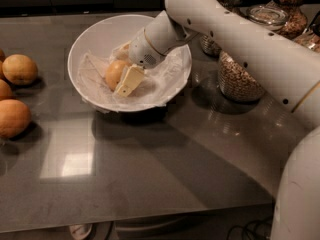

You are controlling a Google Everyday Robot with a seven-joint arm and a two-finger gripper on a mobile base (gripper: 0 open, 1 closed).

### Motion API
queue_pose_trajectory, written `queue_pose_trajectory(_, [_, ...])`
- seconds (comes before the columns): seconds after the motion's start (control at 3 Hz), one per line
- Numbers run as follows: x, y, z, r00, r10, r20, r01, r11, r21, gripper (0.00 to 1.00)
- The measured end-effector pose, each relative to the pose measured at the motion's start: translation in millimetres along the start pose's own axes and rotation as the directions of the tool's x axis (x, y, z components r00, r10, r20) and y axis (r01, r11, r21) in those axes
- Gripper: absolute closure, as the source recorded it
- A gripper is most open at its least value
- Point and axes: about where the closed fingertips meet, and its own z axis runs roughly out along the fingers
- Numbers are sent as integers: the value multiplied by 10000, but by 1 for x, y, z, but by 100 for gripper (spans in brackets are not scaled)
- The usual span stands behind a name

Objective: Pick orange from white bowl

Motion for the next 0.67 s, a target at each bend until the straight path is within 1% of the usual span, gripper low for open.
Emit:
queue_pose_trajectory(0.33, [0, -1, 5, 10000, 53, -8, -53, 9999, -97, 30])
queue_pose_trajectory(0.67, [2, -2, 9, 9999, 120, -13, -120, 9998, -125, 50])
